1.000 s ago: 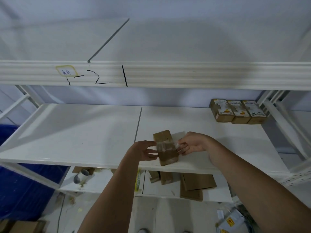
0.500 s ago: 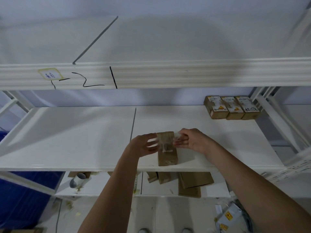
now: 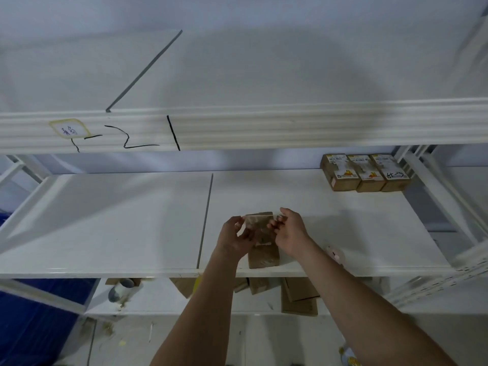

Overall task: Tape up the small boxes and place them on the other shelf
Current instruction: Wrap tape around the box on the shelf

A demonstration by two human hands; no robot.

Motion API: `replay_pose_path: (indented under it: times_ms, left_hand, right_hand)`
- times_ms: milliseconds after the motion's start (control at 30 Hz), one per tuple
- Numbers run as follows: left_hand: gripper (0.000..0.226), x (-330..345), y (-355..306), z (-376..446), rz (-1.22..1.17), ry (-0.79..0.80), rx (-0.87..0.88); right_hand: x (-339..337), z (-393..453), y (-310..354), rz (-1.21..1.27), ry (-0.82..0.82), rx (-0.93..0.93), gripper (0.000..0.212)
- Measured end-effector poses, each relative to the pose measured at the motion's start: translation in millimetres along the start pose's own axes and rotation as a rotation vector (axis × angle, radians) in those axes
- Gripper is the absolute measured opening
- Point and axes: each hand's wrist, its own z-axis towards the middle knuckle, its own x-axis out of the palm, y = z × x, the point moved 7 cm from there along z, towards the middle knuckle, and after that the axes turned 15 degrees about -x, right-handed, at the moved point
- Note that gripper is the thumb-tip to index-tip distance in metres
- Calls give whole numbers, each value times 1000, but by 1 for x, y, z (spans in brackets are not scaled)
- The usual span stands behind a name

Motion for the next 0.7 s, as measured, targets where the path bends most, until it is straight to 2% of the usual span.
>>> replay_pose_path:
  times_ms: [67, 133, 233, 267, 300, 367, 467, 633, 700]
  left_hand:
    - [10, 2, 0, 8, 14, 3, 37]
    - [18, 0, 1, 7, 89, -58, 99]
    - [48, 11, 8, -4, 211, -61, 122]
    - [49, 12, 9, -1, 217, -45, 123]
    - [44, 13, 12, -4, 215, -50, 120]
    - [33, 13, 14, -5, 216, -49, 126]
    - [30, 14, 17, 0, 243, -40, 100]
    - [27, 3, 16, 4, 186, -39, 110]
    - [20, -4, 11, 7, 136, -5, 112]
  right_hand:
    - [-2, 2, -3, 31, -37, -34, 41]
    - [-2, 4, -5, 40, -45, -49, 41]
    - [7, 3, -9, -99, -19, -74, 30]
    - [9, 1, -12, -151, -1, -78, 26]
    - [11, 0, -16, -194, 18, -75, 26]
    - [15, -4, -19, -257, 63, -57, 42]
    - [18, -1, -16, -272, 54, -35, 58]
    - [18, 5, -14, -316, 38, -62, 62]
    - [16, 5, -12, -308, 15, -70, 53]
